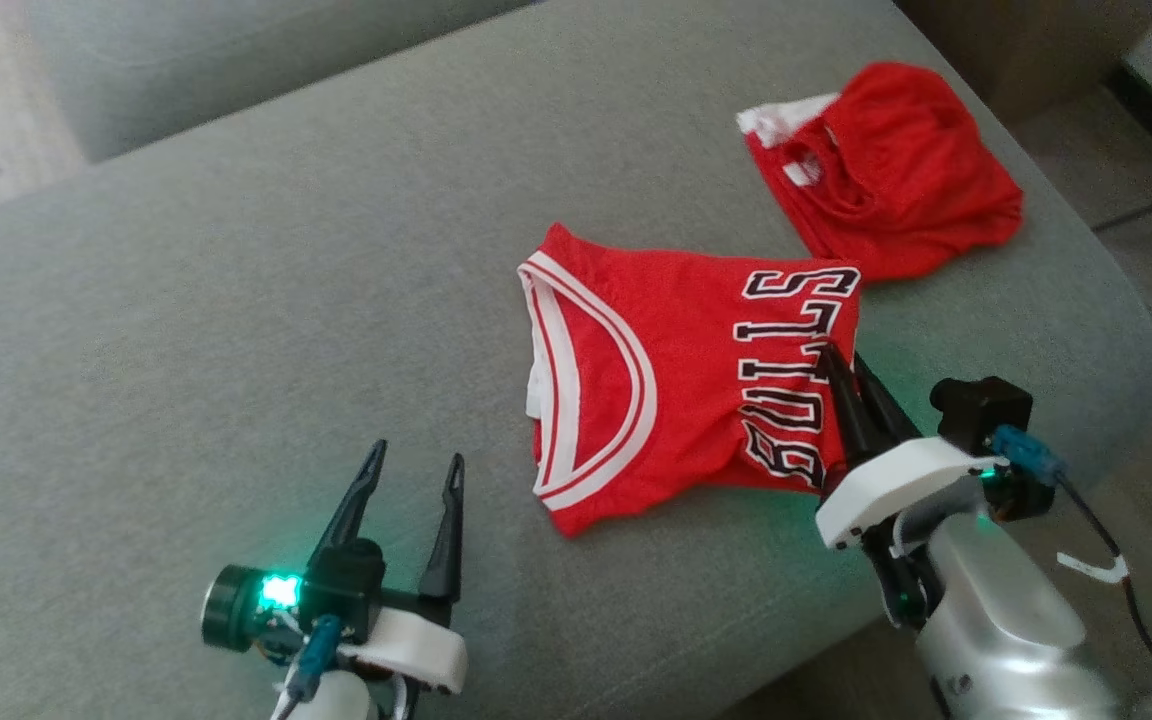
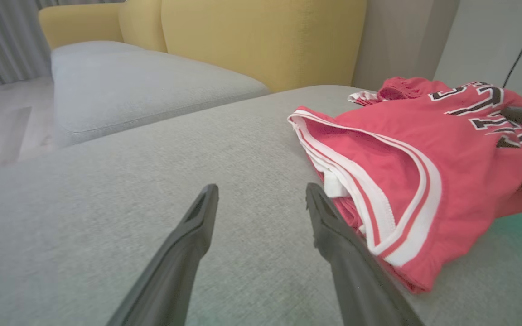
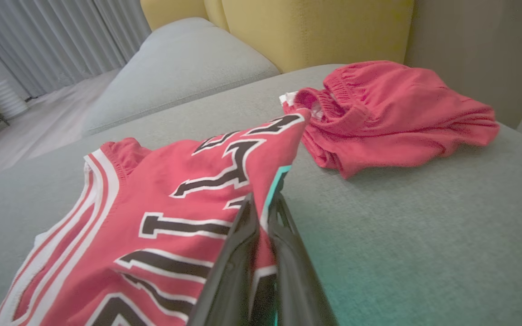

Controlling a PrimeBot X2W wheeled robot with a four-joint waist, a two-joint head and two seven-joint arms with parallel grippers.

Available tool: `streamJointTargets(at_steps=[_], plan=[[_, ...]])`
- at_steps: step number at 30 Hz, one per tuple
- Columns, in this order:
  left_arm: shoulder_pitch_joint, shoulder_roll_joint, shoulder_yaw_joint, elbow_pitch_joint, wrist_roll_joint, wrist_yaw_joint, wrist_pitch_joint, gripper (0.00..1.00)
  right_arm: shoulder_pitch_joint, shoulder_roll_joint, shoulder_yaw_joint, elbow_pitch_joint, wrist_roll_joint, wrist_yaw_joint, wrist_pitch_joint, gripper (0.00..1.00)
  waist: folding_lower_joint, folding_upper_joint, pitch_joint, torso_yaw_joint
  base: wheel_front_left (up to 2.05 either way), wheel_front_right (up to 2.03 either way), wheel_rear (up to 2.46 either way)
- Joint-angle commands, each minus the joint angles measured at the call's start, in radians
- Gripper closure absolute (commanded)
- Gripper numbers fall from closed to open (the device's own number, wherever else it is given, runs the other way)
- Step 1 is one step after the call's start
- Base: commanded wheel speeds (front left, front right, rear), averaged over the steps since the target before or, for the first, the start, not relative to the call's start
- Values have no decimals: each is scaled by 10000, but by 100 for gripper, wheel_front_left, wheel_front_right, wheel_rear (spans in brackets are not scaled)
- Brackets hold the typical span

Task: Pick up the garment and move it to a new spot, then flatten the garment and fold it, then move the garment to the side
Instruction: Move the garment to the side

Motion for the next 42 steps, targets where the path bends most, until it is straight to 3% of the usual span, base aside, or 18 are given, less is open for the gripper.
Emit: streamJointTargets(at_steps=[1, 8, 16, 18, 19, 20, 21, 25, 29, 35, 42], plan=[[-412, 20, 264, -239, 81, -4, -51, 0, -265, 20, 54, -345, -213, -7, -64, 100, 0, 0, 373, -275, 0, 0, 0], [-574, 68, 282, -141, 307, -150, -51, 0, -2077, -710, -1060, -207, -1568, -7, -64, 100, 0, 0, 893, 299, 0, 0, 0], [-765, 214, 290, -142, 443, -287, -51, 0, -4380, -2469, -2286, 1303, -3630, -7, 301, 100, 0, 0, 1435, 1275, 0, 0, 0], [-800, 228, 265, -149, 467, -312, -51, 0, -4559, -2641, -2663, 1525, -3842, -7, 441, 100, 0, 0, 1472, 1377, 0, 0, 0], [-830, 232, 258, -158, 478, -310, -51, 0, -4697, -2797, -3059, 1740, -4060, -7, 612, 78, 0, 0, 1503, 1468, 0, 0, 0], [-859, 230, 263, -173, 481, -288, -51, 0, -4815, -2969, -3433, 1906, -4344, -7, 724, 13, 0, 0, 1530, 1548, 0, 0, 0], [-881, 222, 272, -191, 468, -264, -51, 0, -4901, -3128, -3866, 2009, -4639, -7, 773, 0, 0, 0, 1547, 1621, 0, 0, 0], [-889, 185, 293, -251, 401, -195, -51, 0, -4915, -3102, -5448, 1912, -5834, -7, 527, 0, 0, 0, 1522, 1806, 0, 0, 0], [-783, 162, 388, -261, 332, -103, -51, 0, -4679, -2175, -5913, 1665, -6421, -7, 79, 0, 0, 0, 1307, 1928, 0, 0, 0], [-593, 122, 767, -316, 157, 123, -51, 0, -3575, -516, -5265, 557, -5791, -7, -58, 0, 0, 0, 827, 2404, 0, 0, 0], [-312, 81, 1097, -262, 33, 269, -51, 0, -1225, -9, -3971, -941, -3955, -7, -62, 0, 0, 0, 228, 3526, 0, 0, 0]])
